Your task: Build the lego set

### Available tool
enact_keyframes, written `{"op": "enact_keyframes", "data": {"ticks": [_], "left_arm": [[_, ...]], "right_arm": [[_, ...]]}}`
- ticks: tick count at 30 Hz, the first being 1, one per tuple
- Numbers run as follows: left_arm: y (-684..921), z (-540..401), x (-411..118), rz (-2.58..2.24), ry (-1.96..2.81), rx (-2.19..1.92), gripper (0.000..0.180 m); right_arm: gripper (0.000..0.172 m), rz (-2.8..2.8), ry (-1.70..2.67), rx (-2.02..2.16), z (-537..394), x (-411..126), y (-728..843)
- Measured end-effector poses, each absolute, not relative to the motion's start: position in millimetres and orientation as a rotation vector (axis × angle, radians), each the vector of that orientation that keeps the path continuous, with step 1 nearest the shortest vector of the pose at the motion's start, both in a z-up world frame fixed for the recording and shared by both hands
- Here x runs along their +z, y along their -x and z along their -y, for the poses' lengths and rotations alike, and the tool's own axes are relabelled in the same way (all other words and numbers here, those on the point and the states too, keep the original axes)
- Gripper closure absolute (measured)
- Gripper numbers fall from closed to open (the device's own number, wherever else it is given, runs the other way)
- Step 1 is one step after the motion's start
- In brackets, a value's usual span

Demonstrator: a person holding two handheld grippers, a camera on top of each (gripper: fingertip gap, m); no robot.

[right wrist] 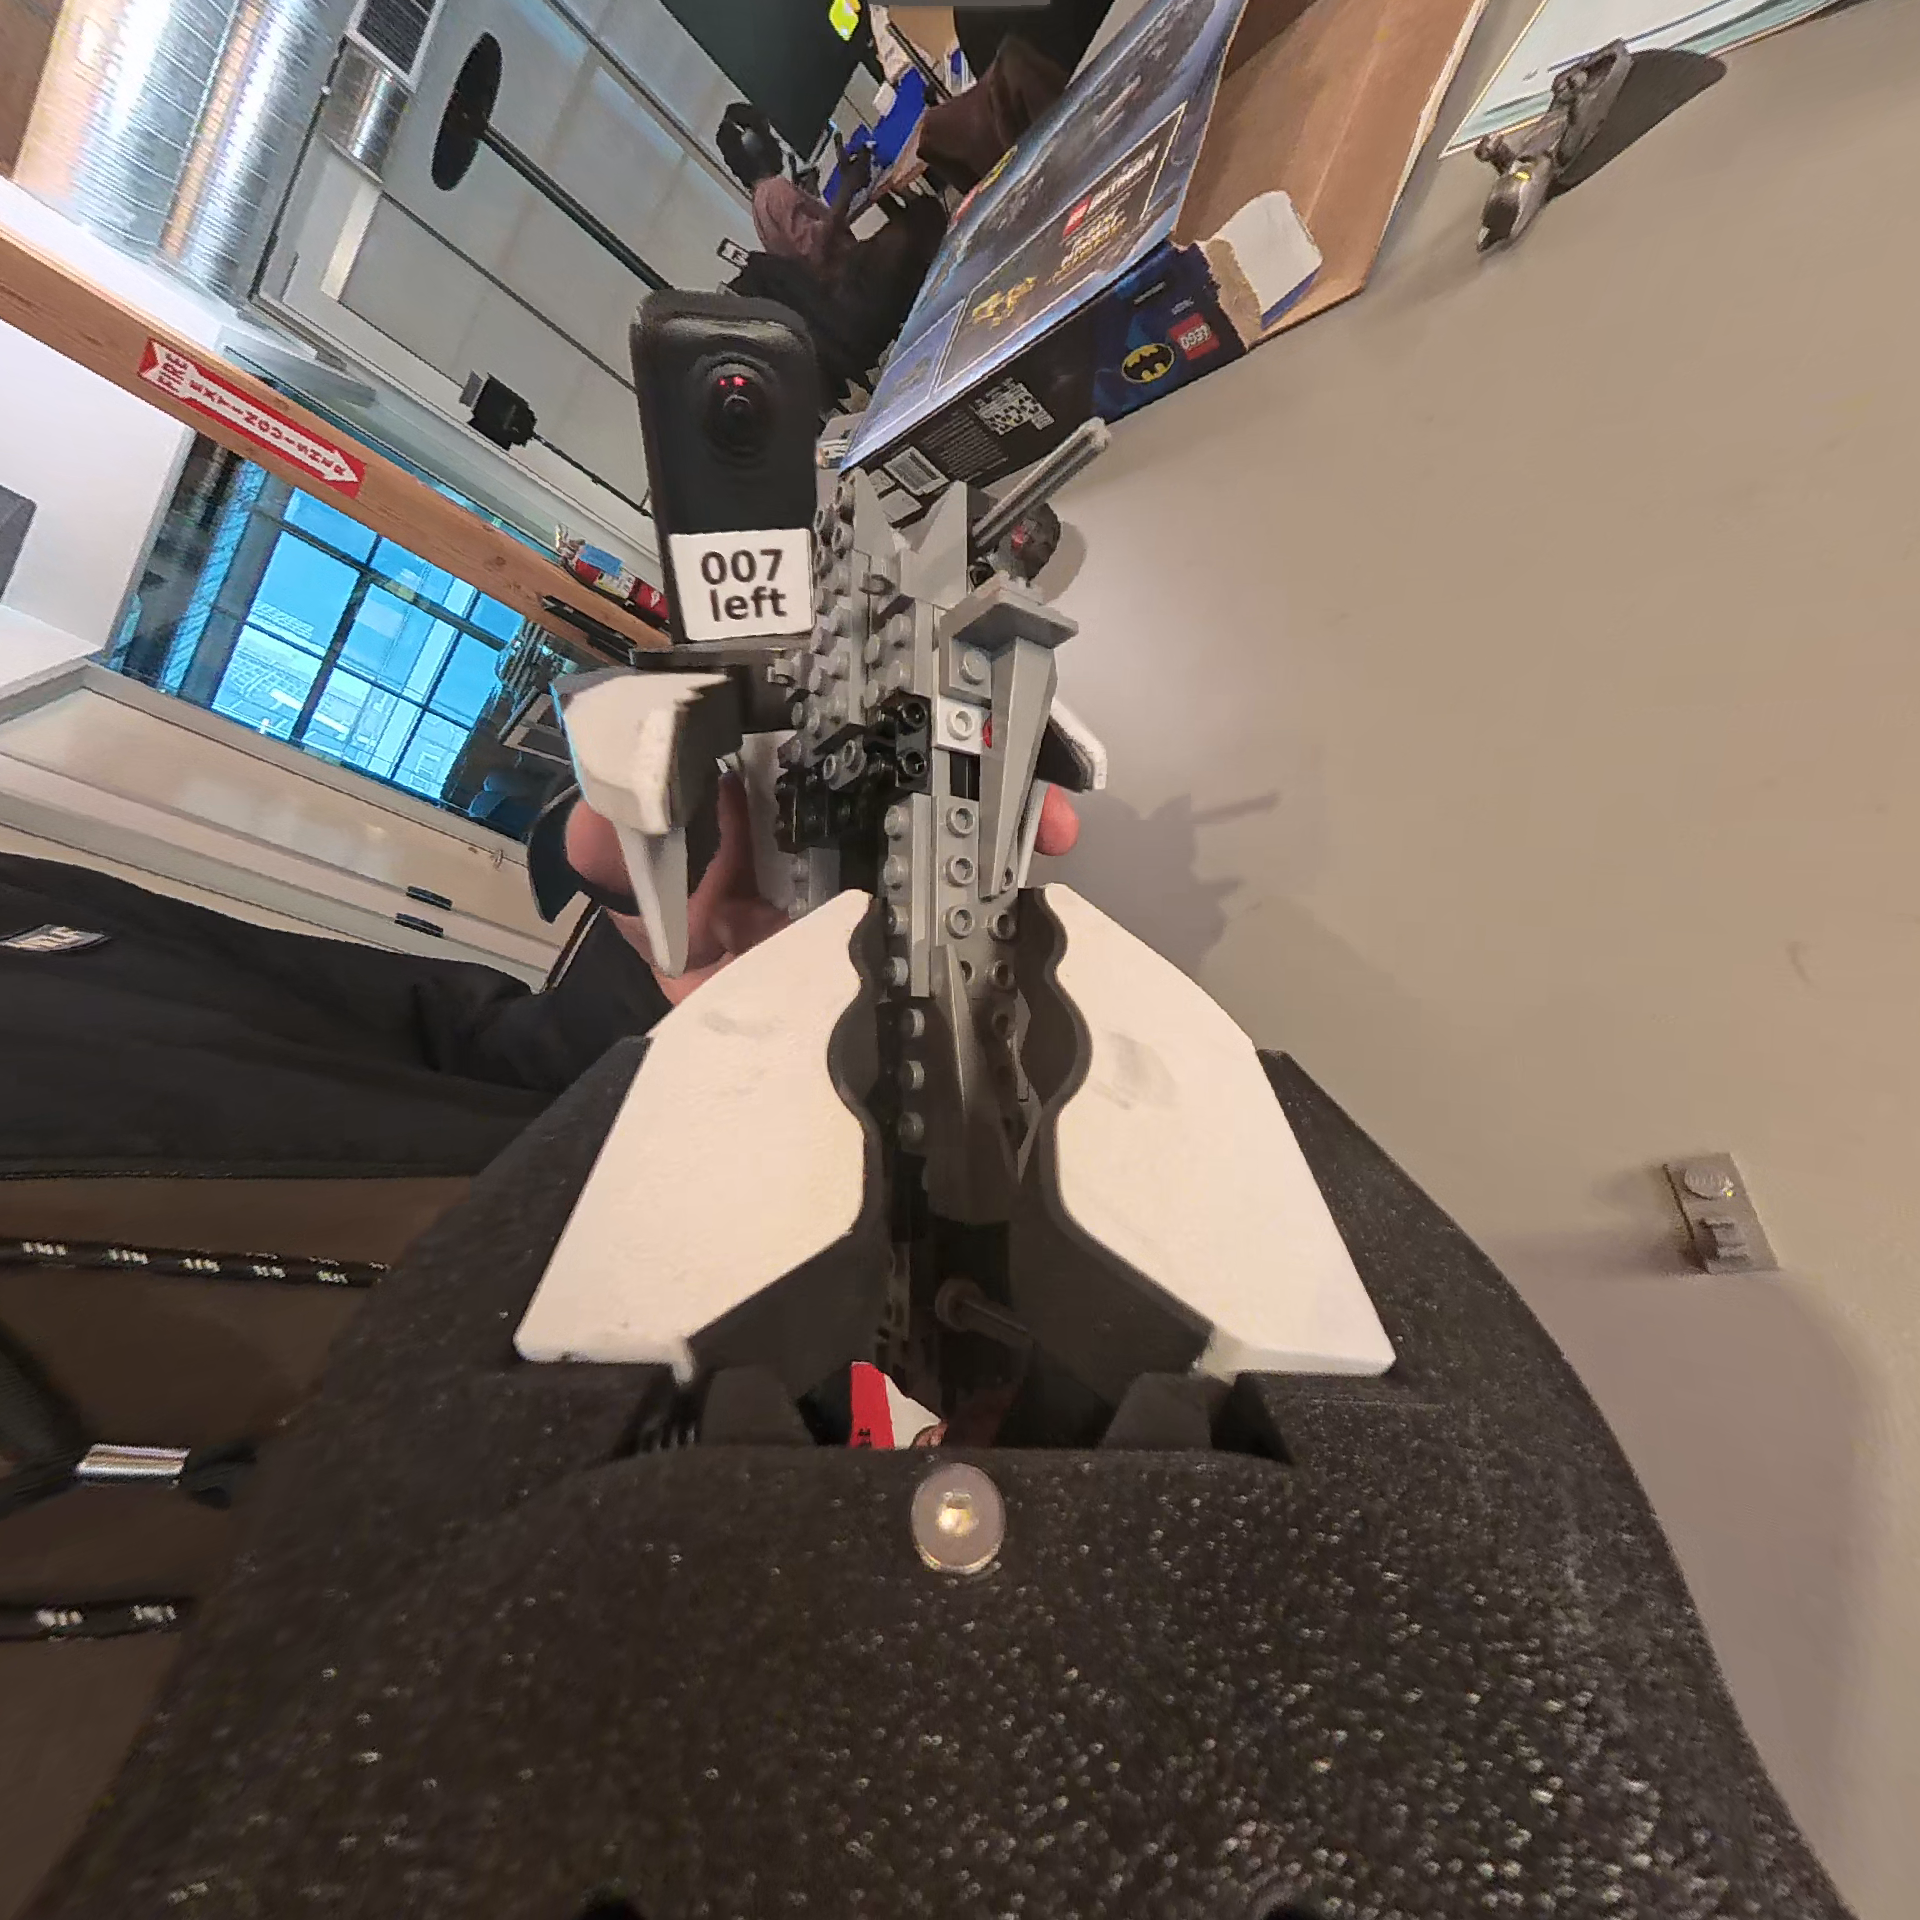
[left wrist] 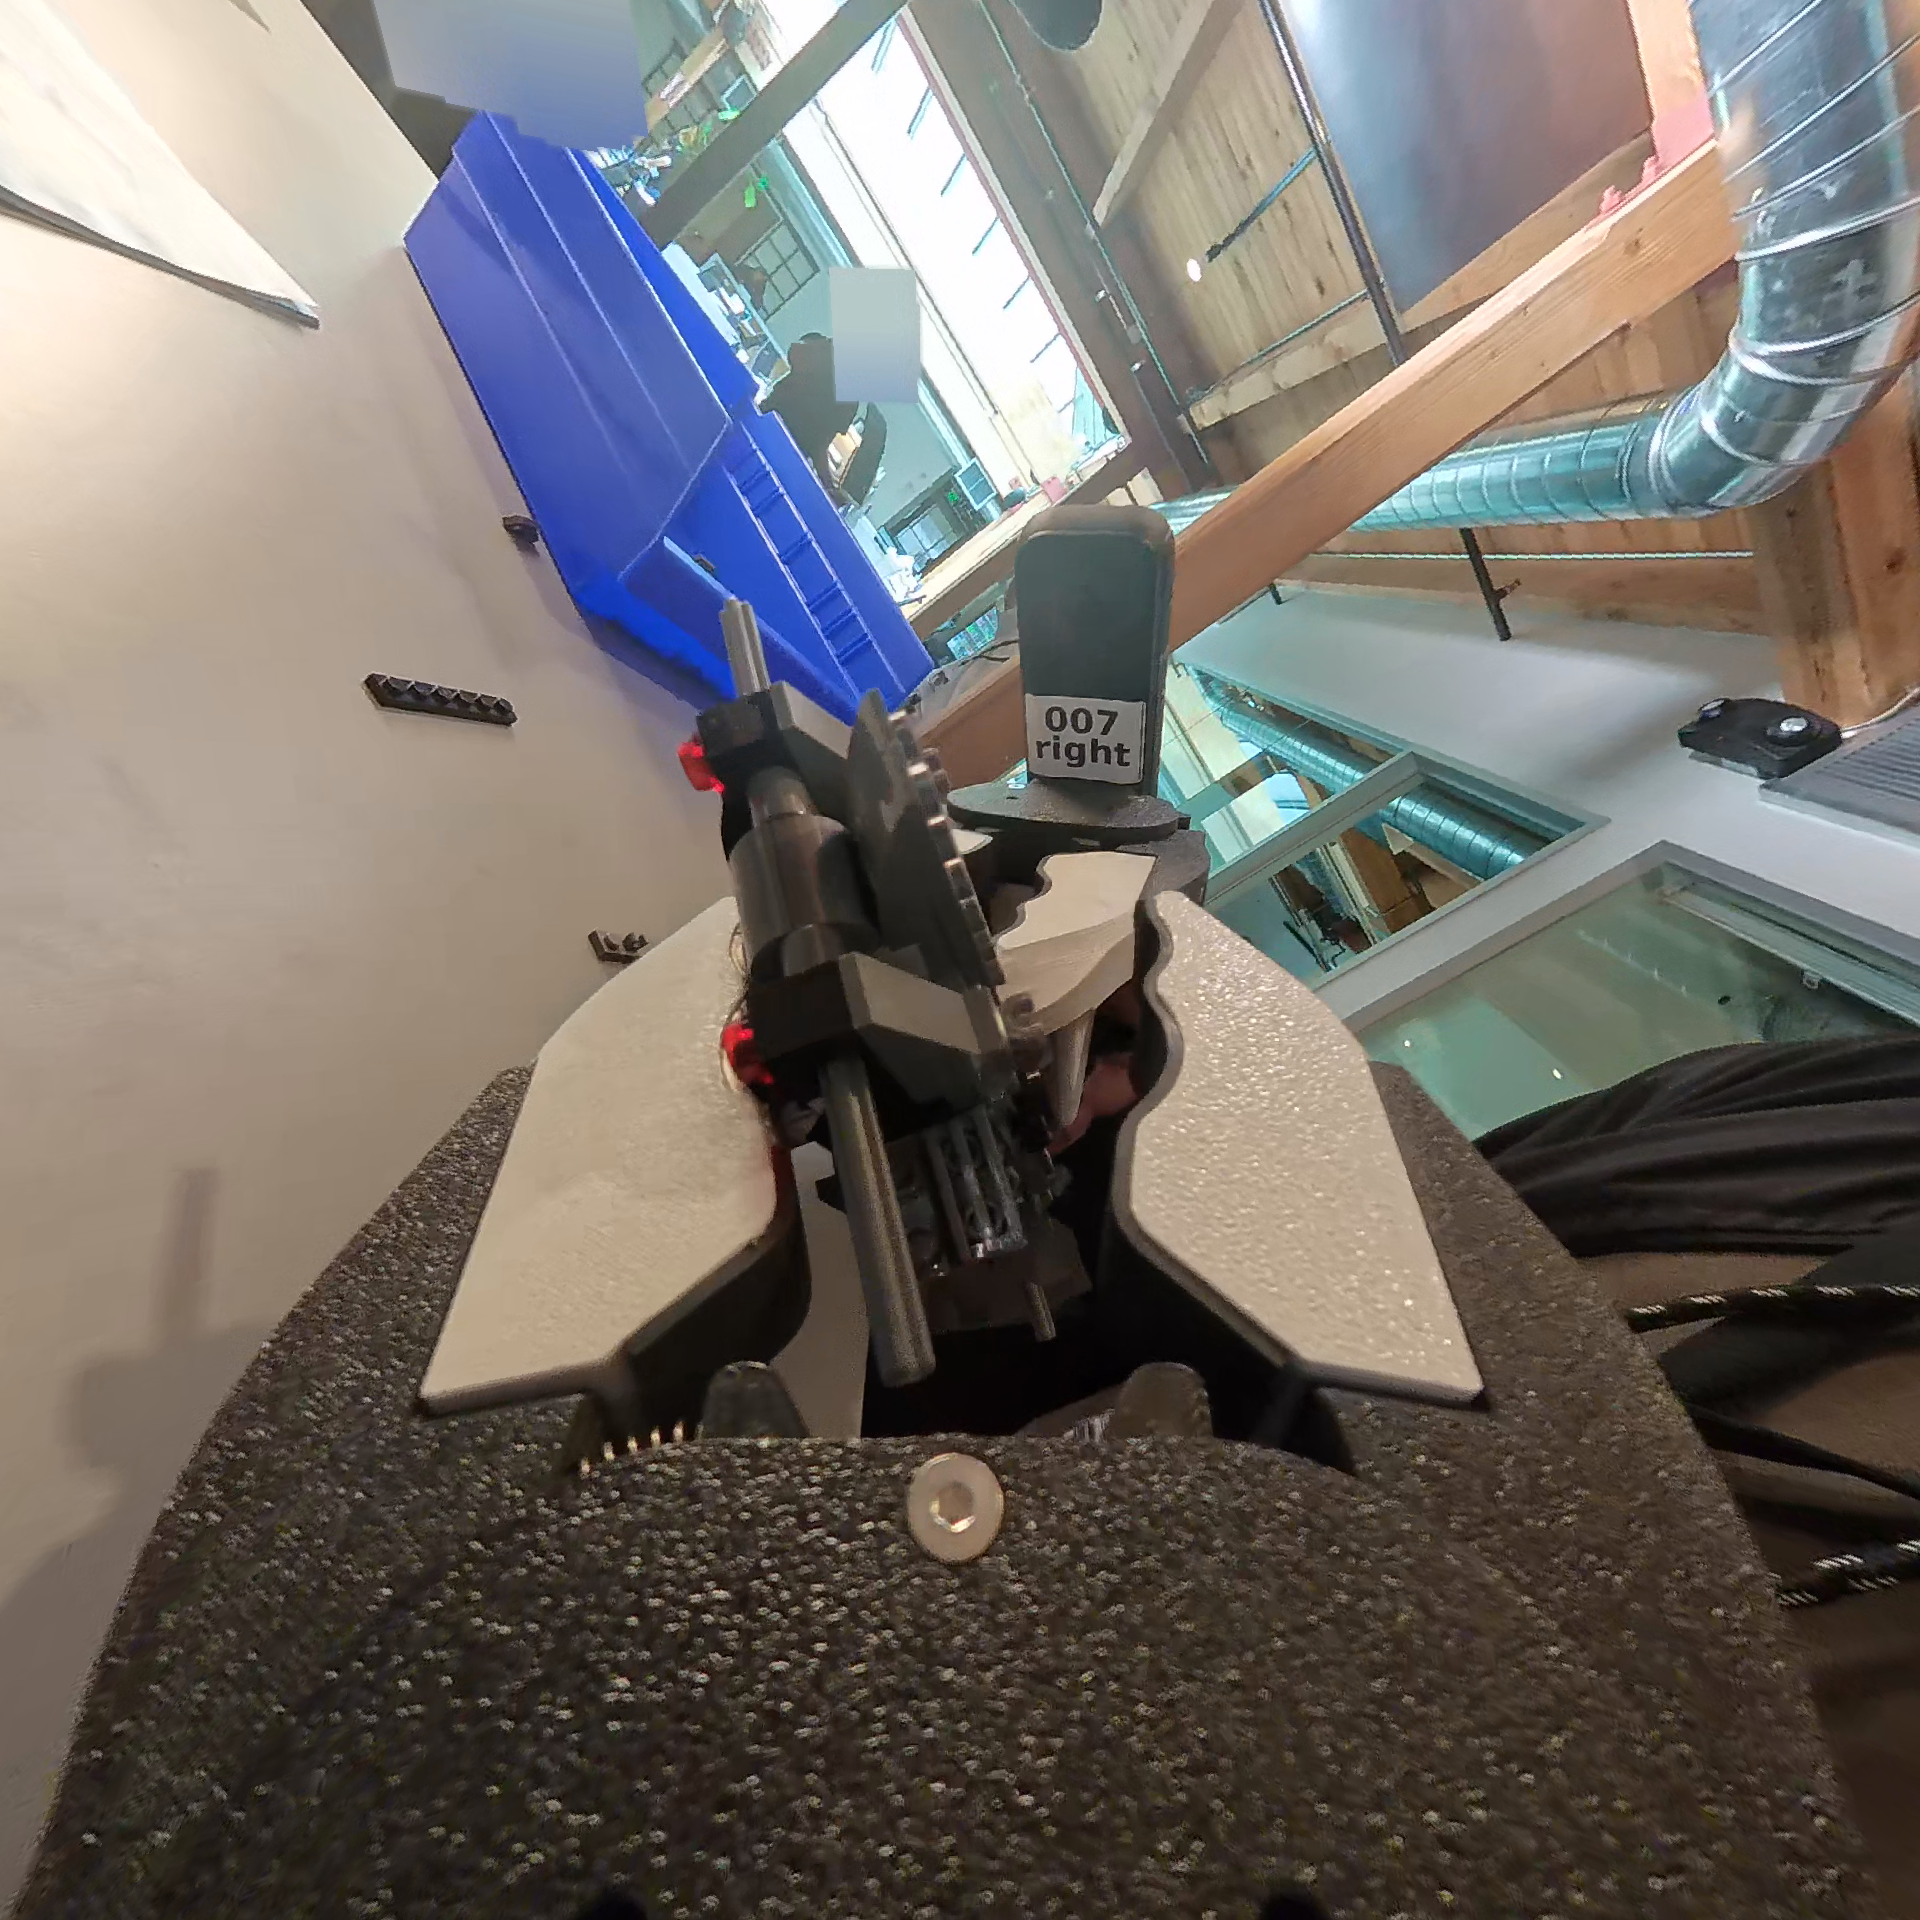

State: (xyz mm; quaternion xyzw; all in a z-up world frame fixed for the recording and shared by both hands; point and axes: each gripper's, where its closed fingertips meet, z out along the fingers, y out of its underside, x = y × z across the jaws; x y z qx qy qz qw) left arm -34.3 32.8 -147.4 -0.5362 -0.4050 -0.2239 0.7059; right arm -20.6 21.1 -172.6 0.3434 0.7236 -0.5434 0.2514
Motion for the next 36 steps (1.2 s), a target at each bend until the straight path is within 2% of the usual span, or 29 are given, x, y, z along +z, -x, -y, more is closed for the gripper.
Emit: {"op": "enact_keyframes", "data": {"ticks": [16,36], "left_arm": [[36,-25,-150,1.046,1.005,-0.723,0.138],[47,-14,-156,1.227,0.660,-0.758,0.138]], "right_arm": [[0.148,-2.058,-0.961,-1.487,-18,-171,23],[0.147,-2.149,-1.037,-1.465,-13,-175,18]]}}
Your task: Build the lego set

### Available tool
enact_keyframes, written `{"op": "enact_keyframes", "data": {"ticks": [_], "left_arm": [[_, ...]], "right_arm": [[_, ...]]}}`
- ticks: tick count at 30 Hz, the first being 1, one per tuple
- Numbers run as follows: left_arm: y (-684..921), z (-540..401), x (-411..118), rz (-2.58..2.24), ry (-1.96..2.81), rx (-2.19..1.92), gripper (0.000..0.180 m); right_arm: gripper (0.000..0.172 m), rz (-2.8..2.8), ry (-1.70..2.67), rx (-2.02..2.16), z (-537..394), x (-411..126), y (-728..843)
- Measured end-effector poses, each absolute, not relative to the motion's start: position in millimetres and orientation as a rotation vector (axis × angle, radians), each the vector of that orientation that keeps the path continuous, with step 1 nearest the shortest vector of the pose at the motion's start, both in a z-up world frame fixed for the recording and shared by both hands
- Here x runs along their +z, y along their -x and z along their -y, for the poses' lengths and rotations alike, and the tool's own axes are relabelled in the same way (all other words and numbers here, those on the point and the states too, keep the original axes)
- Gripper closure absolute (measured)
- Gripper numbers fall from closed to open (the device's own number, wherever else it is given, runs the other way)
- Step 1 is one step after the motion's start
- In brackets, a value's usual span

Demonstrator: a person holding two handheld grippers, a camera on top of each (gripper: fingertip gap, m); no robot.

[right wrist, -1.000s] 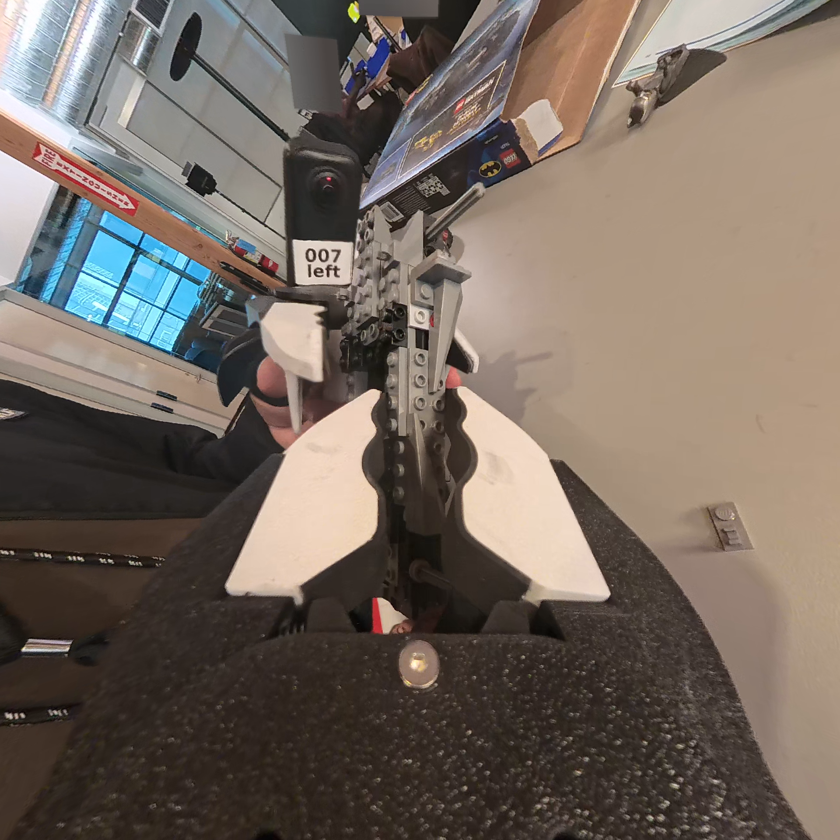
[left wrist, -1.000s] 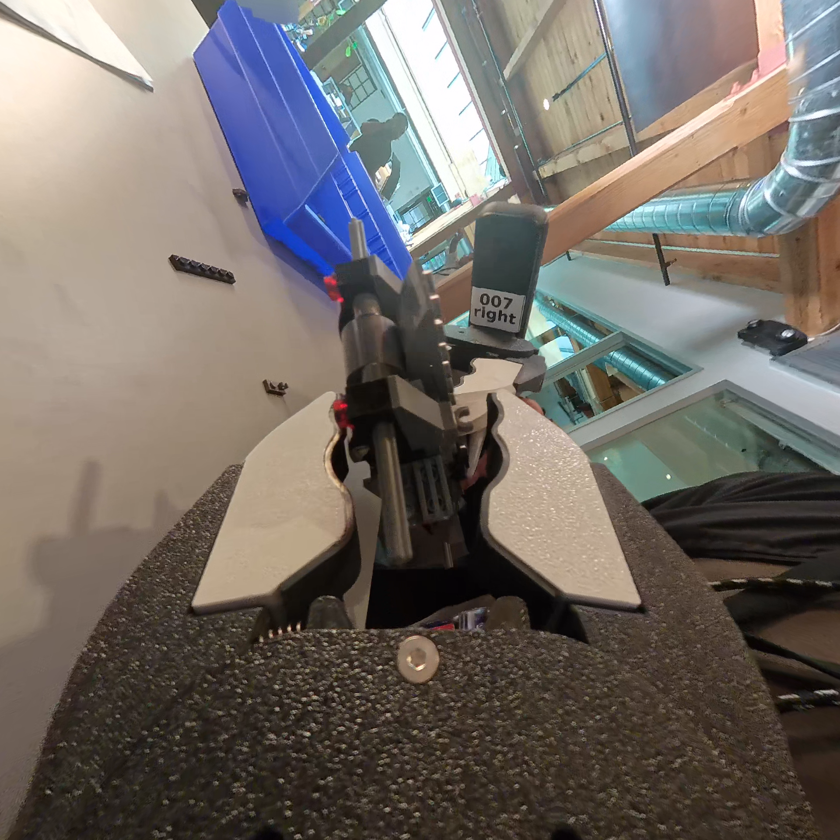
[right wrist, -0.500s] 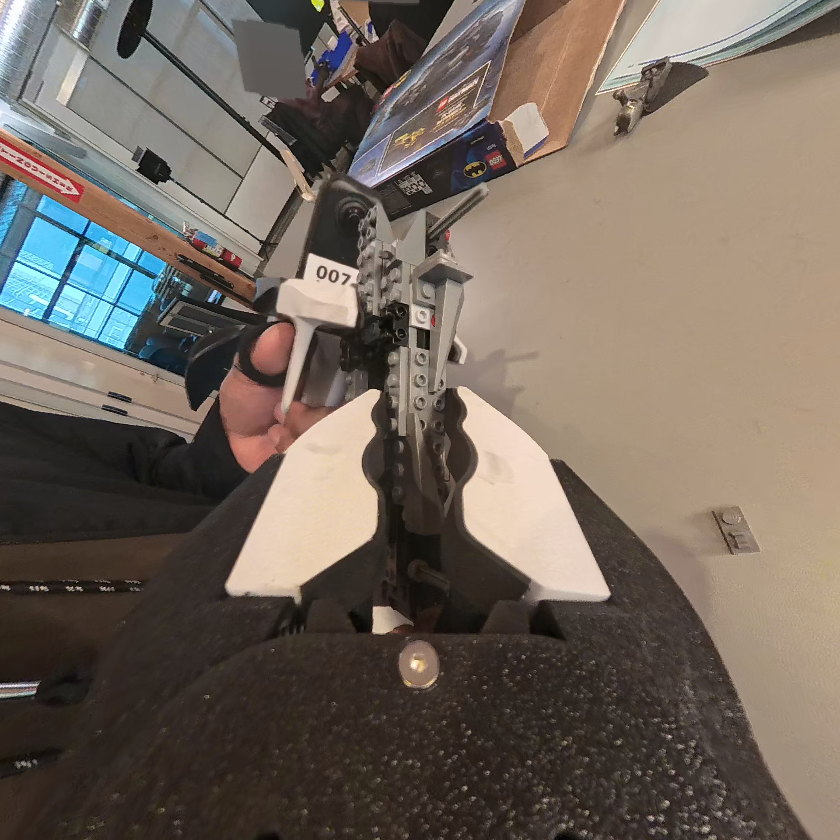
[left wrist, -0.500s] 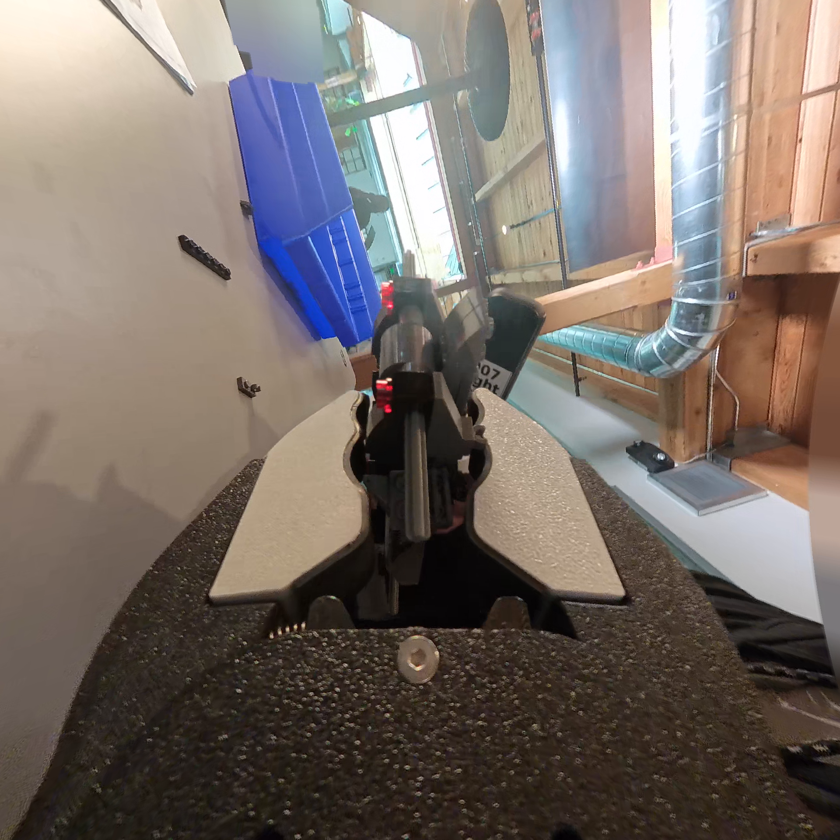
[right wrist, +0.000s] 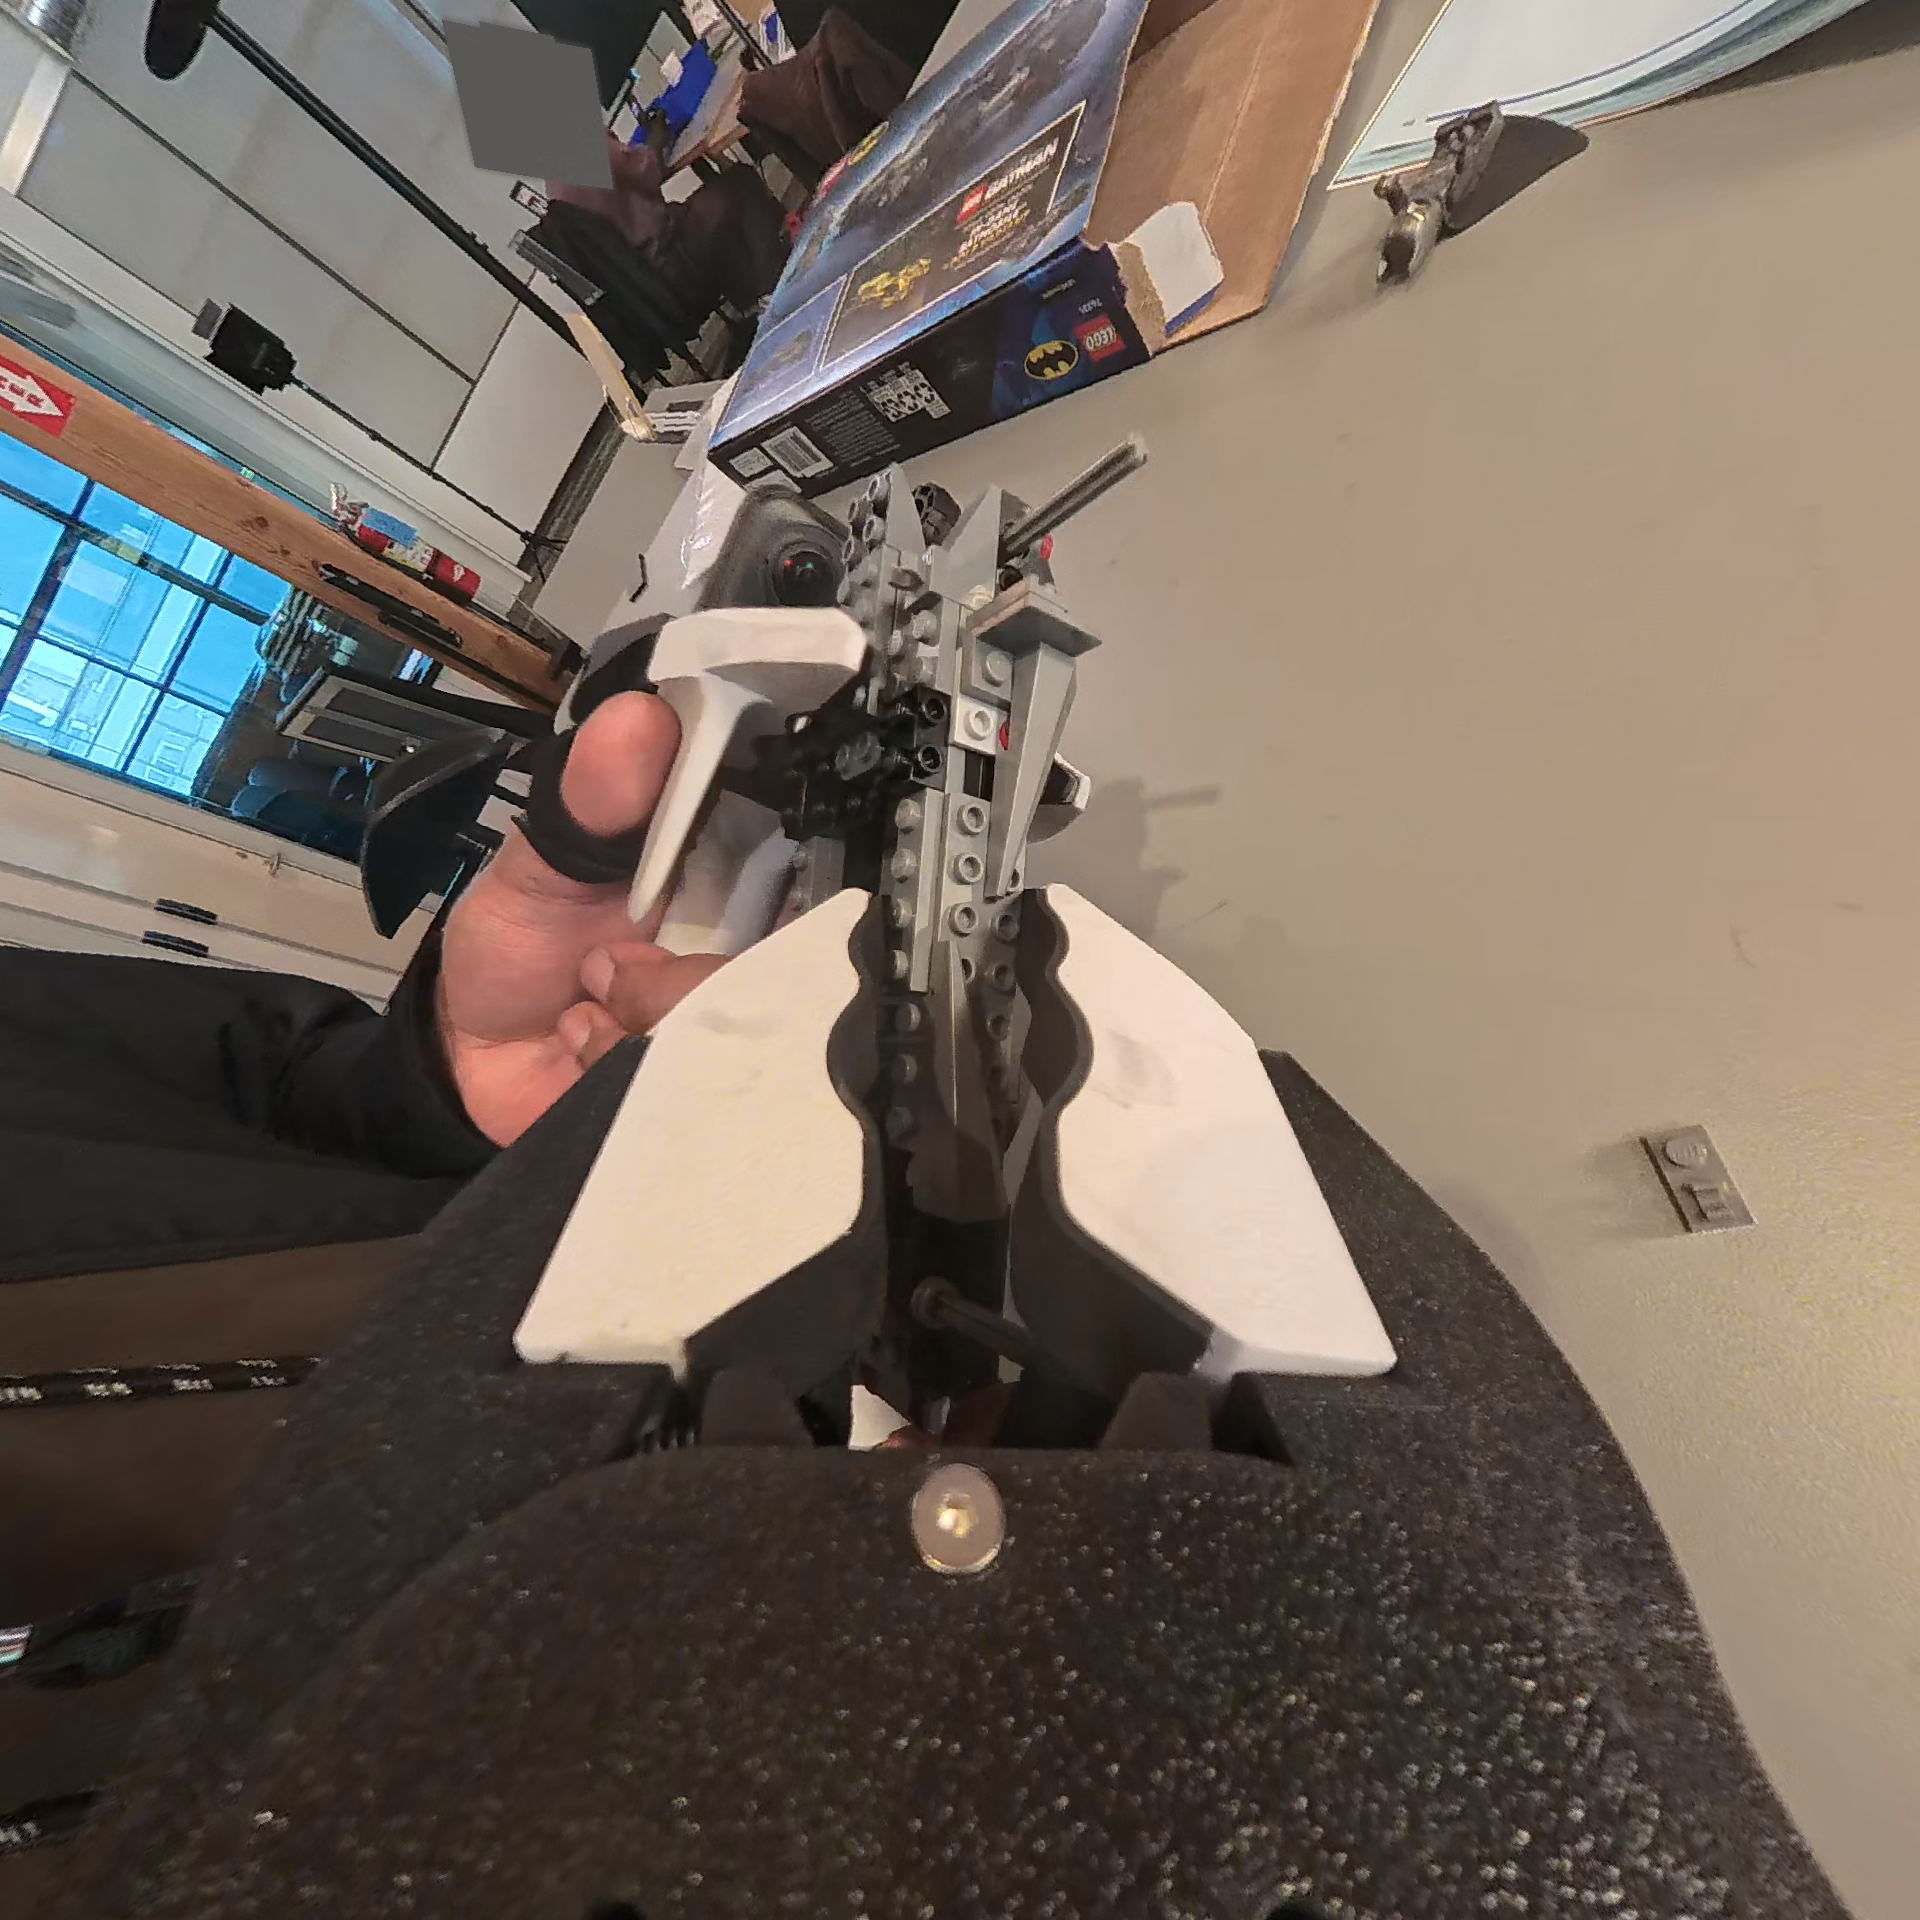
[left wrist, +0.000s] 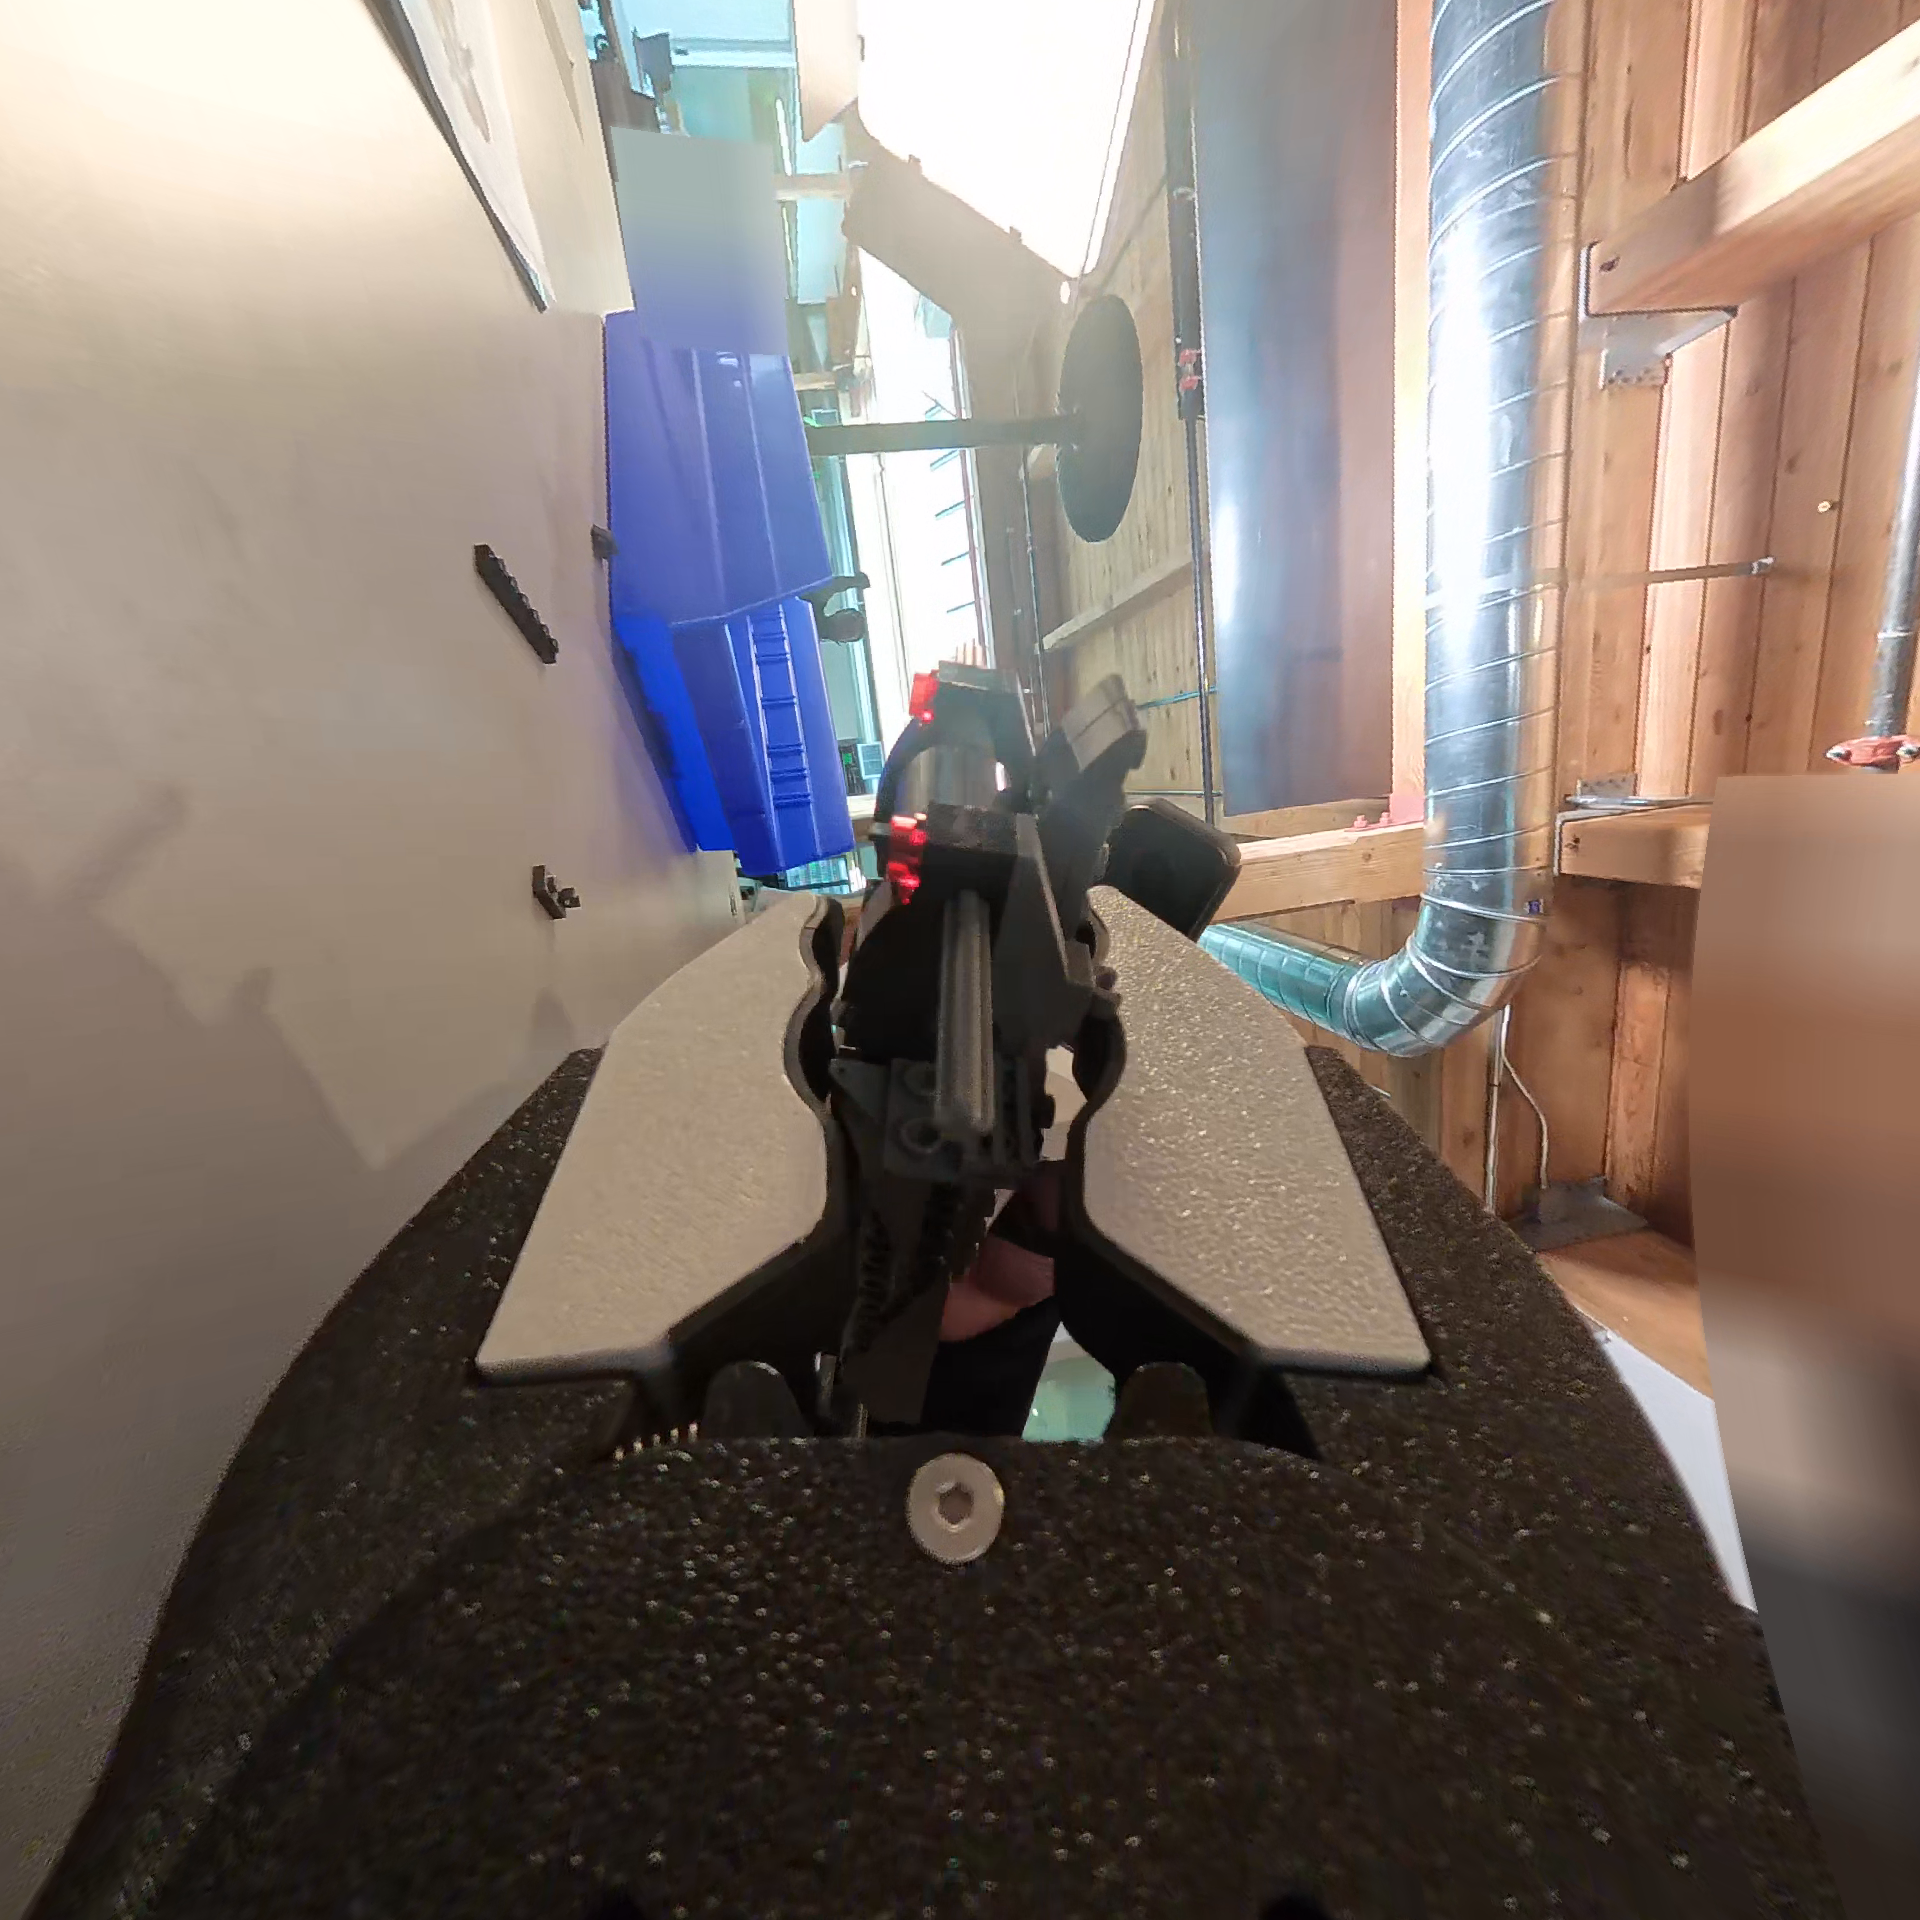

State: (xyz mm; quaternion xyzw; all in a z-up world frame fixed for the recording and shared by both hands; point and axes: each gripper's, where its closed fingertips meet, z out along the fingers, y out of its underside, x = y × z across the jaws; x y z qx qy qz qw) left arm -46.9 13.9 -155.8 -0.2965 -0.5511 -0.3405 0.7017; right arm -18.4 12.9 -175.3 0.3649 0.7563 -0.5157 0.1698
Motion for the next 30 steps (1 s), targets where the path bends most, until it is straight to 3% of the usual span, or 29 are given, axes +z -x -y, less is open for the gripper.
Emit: {"op": "enact_keyframes", "data": {"ticks": [23,30], "left_arm": [[46,-19,-153,1.144,0.715,-0.796,0.140],[50,-19,-160,1.184,0.673,-0.840,0.140]], "right_arm": [[0.141,-2.217,-0.996,-1.575,-37,-157,30],[0.141,-2.377,-1.085,-1.547,-65,-175,48]]}}
